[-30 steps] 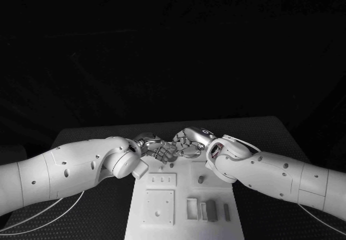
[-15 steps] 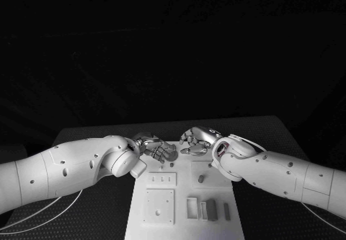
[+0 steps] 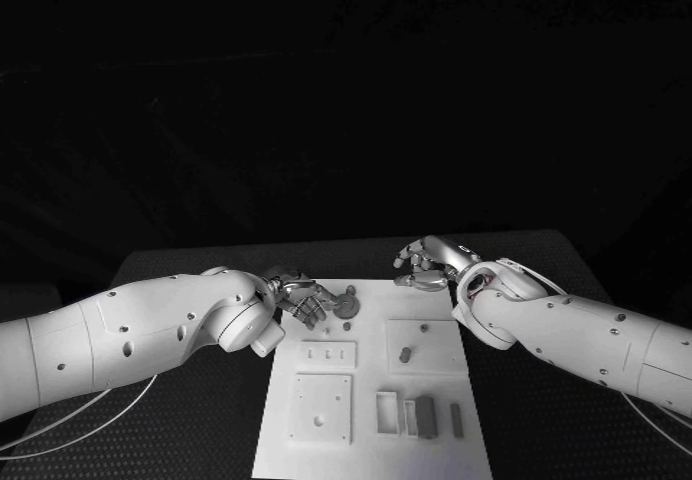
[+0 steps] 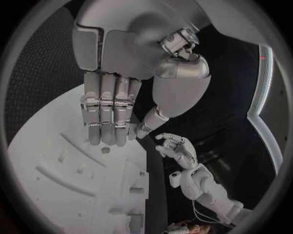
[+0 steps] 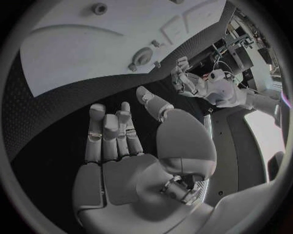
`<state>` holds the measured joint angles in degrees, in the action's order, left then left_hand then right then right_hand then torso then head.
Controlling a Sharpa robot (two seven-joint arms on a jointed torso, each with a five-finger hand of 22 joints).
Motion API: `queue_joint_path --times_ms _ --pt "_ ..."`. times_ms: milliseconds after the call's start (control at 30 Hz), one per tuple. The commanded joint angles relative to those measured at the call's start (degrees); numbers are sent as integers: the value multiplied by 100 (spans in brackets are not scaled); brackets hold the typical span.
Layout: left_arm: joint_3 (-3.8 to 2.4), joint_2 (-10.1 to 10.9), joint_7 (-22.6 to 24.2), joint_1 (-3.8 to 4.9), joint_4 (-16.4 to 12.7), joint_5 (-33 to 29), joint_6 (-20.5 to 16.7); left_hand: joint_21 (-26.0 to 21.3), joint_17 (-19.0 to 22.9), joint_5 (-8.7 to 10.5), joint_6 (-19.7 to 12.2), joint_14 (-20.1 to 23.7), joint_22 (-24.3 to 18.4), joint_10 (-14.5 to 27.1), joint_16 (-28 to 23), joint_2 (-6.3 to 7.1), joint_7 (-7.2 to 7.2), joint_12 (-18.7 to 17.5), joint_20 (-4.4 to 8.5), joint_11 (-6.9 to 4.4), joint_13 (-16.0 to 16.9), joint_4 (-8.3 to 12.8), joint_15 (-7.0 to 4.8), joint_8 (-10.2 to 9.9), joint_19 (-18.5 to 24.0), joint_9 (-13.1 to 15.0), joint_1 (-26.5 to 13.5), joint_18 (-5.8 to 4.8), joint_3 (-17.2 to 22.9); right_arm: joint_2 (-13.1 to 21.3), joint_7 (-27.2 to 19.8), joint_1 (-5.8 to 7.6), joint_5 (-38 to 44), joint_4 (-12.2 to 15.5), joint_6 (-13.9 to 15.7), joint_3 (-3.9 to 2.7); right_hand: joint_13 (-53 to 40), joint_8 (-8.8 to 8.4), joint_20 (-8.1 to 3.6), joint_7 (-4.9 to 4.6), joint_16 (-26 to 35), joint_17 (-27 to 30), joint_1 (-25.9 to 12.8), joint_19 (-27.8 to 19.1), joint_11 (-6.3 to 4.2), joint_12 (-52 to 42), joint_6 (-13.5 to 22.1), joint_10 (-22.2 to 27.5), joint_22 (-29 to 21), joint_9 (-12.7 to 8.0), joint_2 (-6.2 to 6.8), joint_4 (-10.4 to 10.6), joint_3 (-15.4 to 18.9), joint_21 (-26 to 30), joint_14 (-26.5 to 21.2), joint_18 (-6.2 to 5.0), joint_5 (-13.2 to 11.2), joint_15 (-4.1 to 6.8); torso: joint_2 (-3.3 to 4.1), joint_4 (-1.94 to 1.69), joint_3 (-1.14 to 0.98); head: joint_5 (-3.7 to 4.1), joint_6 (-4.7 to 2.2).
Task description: Assemble the parts on the task board
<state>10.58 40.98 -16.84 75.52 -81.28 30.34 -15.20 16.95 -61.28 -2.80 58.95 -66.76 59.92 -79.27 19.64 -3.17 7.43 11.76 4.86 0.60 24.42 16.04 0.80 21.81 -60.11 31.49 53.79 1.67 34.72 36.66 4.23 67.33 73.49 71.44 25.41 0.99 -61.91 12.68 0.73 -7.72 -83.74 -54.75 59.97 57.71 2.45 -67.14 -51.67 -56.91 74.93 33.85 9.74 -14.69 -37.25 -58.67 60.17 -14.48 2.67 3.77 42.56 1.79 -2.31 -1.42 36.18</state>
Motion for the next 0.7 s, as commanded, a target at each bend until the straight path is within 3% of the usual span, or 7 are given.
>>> queue_joint_path --times_ms 33,67,100,300,467,600,700 --pt "31 24 -319 1 -67 773 -4 146 -92 -15 397 -108 164 -144 215 -6 -340 183 52 -89 127 -36 -66 71 -100 68 -120 103 0 48 -136 35 -406 14 99 -25 8 -22 2 -134 22 7 54 -39 22 21 164 32 12 -1 -19 32 -16 31 -4 -52 21 -45 4 2 -4 -17 20" --pt "89 51 -366 2 -110 911 13 284 -203 4 426 -134 343 -129 460 -30 -379 382 130 -165 287 0 -144 85 -134 131 -192 117 44 70 -152 53 -442 18 96 -38 9 -22 2 -134 22 7 55 -39 22 21 164 32 12 -1 -21 32 -16 32 -4 -52 21 -45 2 1 -4 -18 33" --pt "116 67 -408 2 -142 1034 27 341 -245 -11 458 -99 443 -122 590 -43 -381 533 139 -171 404 -14 -154 101 -115 181 -275 92 66 88 -158 67 -464 21 94 -49 9 -22 3 -134 22 7 56 -40 23 21 164 31 12 -1 -22 31 -16 32 -4 -52 21 -46 1 1 -8 -19 48" --pt "175 84 -698 2 -318 1705 -4 855 -371 5 542 -82 1132 169 1699 -85 -457 1553 343 -324 1154 23 -365 135 -268 545 -504 106 258 183 -158 207 -571 -5 60 -90 16 -20 7 -135 25 14 70 -45 24 21 165 31 13 1 -36 17 -15 36 -5 -52 21 -48 3 -4 0 -26 118" --pt "252 101 -866 2 -449 2081 6 951 -212 -20 543 -21 1313 244 2053 -69 -467 1878 391 -359 1319 38 -406 96 -282 680 -519 111 326 254 -174 316 -588 -40 10 -95 18 -20 9 -136 26 15 73 -46 24 21 165 31 13 2 -37 12 -14 37 -6 -52 21 -48 4 -5 2 -35 156" --pt "318 111 -966 3 -539 2204 -14 963 -143 -21 549 8 1352 275 2143 -66 -470 1944 400 -364 1339 39 -413 80 -282 716 -511 110 347 258 -407 422 -957 -257 -76 -98 33 -23 24 -142 48 30 56 -72 31 36 176 52 10 3 -33 9 -1 57 -29 -52 20 -55 -5 -10 7 -52 189" --pt "318 91 -1023 3 -586 2282 -25 965 -100 -21 552 25 1370 291 2192 -61 -472 1977 403 -366 1345 39 -416 70 -280 736 -507 108 356 208 -735 445 -1495 -553 -201 -98 307 -66 173 -187 553 307 -59 -505 98 452 289 410 -127 -5 -31 61 -56 442 -397 9 29 -129 -4 -6 9 -59 196"
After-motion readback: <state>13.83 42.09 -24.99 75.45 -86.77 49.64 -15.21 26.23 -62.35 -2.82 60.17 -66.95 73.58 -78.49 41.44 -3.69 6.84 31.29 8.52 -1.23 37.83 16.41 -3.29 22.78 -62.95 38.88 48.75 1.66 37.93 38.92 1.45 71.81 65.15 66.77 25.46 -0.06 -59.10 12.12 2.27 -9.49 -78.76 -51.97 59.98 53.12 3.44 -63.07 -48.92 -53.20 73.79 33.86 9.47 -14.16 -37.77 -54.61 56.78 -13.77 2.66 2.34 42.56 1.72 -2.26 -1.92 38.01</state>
